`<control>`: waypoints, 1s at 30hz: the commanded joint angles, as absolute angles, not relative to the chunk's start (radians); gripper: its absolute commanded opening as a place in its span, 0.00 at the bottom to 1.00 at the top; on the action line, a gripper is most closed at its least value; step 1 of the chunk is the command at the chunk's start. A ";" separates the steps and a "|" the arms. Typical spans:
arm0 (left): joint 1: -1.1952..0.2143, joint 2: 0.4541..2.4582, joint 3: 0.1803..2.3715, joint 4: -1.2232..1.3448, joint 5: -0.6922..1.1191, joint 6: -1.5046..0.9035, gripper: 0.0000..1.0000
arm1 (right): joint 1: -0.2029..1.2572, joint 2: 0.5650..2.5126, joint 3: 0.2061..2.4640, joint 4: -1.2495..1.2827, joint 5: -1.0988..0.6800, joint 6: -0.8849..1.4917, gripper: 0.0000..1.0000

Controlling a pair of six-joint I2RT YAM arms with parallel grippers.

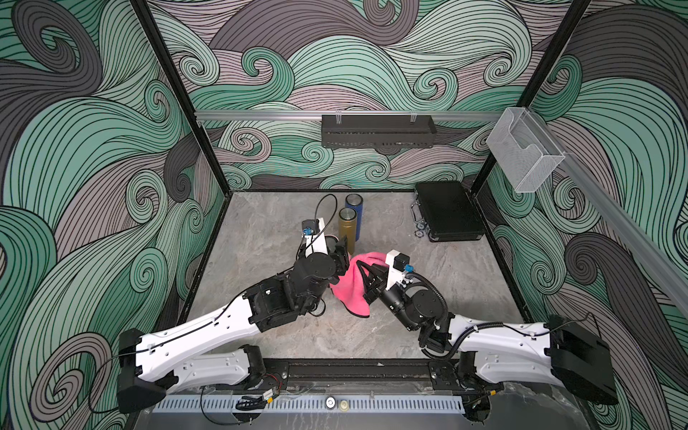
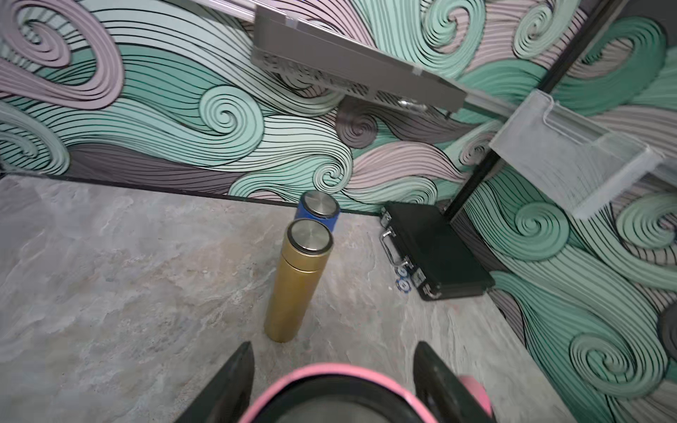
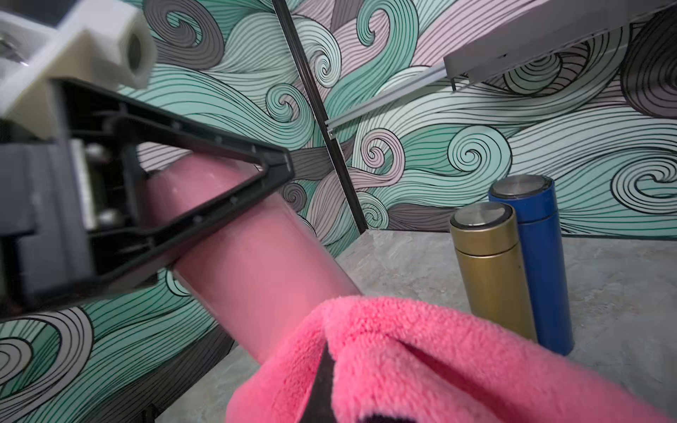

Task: Wipe the surface of the thermos
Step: Wipe the dirt from the surface of the thermos.

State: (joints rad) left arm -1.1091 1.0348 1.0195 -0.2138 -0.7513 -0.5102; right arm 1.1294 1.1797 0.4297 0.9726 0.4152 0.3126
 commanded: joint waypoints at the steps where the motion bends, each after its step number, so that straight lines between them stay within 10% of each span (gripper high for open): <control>1: -1.115 0.985 1.037 -0.050 -0.524 -0.340 0.00 | 1.089 1.209 0.396 0.924 0.445 0.382 0.00; 17: -1.113 0.997 0.988 0.063 -0.123 -0.151 0.00 | 1.077 0.990 0.510 0.763 0.156 0.430 0.00; 30: -1.097 0.927 0.848 0.098 0.082 -0.053 0.00 | 1.042 0.851 0.363 0.672 0.260 0.448 0.00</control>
